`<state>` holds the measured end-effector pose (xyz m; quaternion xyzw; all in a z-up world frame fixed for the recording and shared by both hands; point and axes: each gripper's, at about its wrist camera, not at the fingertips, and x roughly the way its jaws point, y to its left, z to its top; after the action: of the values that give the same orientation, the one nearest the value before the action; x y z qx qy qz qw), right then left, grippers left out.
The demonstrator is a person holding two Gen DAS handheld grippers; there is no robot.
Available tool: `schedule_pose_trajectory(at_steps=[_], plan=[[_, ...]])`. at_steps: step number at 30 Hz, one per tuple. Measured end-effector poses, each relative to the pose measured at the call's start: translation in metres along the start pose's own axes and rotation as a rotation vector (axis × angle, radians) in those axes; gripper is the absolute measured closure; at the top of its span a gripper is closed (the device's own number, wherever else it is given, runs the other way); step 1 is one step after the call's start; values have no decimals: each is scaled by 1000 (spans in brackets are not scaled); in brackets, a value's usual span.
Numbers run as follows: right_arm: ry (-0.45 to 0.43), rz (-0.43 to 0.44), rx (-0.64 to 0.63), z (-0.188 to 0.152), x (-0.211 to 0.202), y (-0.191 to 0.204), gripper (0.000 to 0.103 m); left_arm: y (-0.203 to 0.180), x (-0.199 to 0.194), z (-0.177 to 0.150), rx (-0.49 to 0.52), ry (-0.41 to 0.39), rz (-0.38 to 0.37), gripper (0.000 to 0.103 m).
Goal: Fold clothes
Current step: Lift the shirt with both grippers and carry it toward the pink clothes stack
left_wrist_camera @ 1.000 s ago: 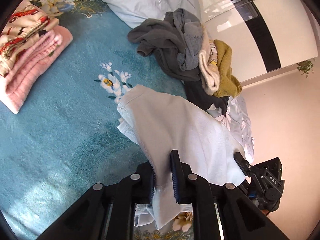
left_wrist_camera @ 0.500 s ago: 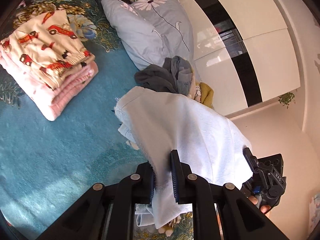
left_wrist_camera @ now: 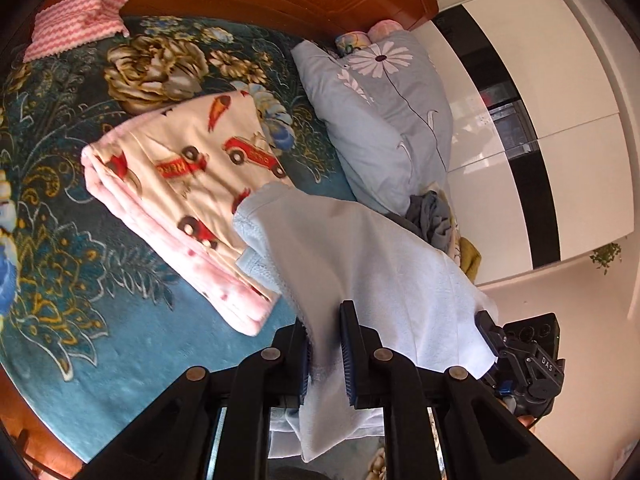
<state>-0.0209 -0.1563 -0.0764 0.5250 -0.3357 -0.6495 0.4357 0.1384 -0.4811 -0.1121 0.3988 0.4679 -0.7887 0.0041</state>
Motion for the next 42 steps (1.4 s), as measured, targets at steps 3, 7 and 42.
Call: schedule_pose_trajectory(at_steps=[3,7,42], plan=[[34,17,3,14,39,5,93,12,-4,35,11,-5,32,88],[64,44,37,34,90,3,93,25,-5,83,28,-11,85,89],[75,-110,167,46,157,-110,92,166,38,66,-412,-176,-14,32]])
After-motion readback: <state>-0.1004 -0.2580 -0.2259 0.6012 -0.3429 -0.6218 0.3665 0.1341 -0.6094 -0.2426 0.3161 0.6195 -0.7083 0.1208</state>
